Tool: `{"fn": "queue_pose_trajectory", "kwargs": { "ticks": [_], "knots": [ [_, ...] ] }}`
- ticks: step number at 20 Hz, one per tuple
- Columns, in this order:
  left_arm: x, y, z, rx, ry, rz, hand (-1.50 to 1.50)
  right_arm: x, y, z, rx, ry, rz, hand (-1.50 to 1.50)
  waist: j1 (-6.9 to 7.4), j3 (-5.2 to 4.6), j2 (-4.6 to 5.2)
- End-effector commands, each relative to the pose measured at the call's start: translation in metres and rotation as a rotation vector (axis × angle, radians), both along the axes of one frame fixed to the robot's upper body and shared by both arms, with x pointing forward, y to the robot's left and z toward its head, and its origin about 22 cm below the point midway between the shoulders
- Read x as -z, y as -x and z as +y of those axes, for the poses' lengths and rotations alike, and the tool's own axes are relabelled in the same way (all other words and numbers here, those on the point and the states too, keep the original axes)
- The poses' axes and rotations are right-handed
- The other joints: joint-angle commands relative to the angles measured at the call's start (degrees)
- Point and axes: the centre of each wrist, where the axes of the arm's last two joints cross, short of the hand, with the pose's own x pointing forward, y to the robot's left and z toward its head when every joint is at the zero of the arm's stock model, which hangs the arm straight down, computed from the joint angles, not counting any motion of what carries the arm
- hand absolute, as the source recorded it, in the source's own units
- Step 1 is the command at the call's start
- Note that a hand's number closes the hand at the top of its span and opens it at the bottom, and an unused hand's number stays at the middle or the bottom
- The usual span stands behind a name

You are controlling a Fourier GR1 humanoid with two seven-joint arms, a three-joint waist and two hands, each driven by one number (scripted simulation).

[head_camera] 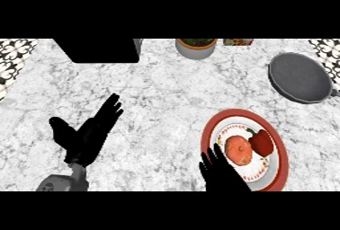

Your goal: Pick the squash from the plate and place it in the pan

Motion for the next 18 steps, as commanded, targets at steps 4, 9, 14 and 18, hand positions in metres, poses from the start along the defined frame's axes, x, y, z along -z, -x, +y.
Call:
{"fn": "queue_pose_trajectory", "kwargs": {
  "ticks": [4, 9, 14, 18],
  "knots": [
    [0.000, -0.013, 0.033, -0.015, 0.005, -0.019, 0.00, 0.029, 0.023, 0.001, 0.037, 0.014, -0.052, -1.50, 0.20, 0.05, 0.26],
    [0.011, -0.004, -0.010, -0.005, -0.005, -0.019, 0.00, 0.029, 0.002, -0.007, 0.012, 0.056, -0.161, -1.50, 0.29, 0.06, 0.27],
    [0.005, -0.008, 0.001, 0.016, 0.002, -0.013, 0.00, 0.014, -0.013, -0.012, 0.044, 0.074, -0.188, -1.50, 0.26, 0.05, 0.24],
    [0.007, 0.002, 0.009, -0.008, -0.007, -0.006, 0.00, 0.021, -0.015, -0.030, 0.024, 0.057, -0.185, -1.50, 0.29, 0.05, 0.22]
  ]
}}
